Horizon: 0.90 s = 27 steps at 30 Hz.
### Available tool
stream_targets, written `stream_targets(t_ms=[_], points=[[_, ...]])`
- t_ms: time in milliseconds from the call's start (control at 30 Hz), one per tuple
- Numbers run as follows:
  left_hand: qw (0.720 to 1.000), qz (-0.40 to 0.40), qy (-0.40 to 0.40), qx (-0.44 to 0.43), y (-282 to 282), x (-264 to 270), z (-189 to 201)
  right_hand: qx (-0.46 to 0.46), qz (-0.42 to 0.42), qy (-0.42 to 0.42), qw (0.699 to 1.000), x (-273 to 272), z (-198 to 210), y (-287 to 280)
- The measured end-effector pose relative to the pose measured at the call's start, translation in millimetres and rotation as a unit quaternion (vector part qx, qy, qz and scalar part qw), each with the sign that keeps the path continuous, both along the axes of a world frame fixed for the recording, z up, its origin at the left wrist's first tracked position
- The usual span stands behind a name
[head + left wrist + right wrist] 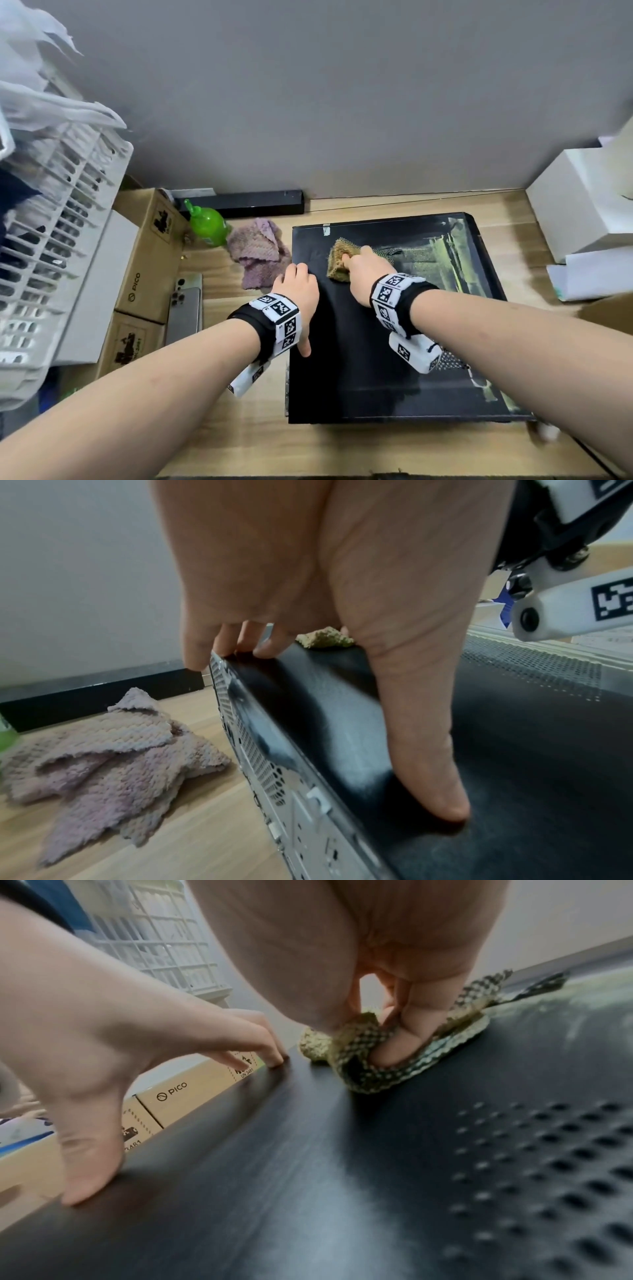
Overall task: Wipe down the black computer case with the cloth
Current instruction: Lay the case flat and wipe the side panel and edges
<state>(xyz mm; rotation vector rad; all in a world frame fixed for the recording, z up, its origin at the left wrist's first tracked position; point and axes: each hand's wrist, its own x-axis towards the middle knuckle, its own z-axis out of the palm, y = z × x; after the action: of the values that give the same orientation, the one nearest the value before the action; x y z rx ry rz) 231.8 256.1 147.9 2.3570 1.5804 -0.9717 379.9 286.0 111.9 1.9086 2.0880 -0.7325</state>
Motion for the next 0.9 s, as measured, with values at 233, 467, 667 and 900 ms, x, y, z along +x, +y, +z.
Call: stream_targets(t_ms=[233,467,667,900], points=[[1.000,0.001,-0.009,-0.002,0.1,-2.9,0.5,0.059,-0.126,-0.046,0.989,94.9,-0.9,13.6],[1.000,-0.005,-0.018,0.003,-3.0,-6.6,1.0,0.065,-0.137,-0.044,0.987,96.5,0.3,-5.6],[0.999,-0.015,0.028,0.005,-3.3,3.0,3.0,0.017,0.056,0.053,0.997,8.0,-17.8,-77.8],[1.000,-0.004,0.017,0.001,-3.9,-1.4,2.8,0.038,-0.045,0.046,0.997,66.8,-19.5,-62.2]])
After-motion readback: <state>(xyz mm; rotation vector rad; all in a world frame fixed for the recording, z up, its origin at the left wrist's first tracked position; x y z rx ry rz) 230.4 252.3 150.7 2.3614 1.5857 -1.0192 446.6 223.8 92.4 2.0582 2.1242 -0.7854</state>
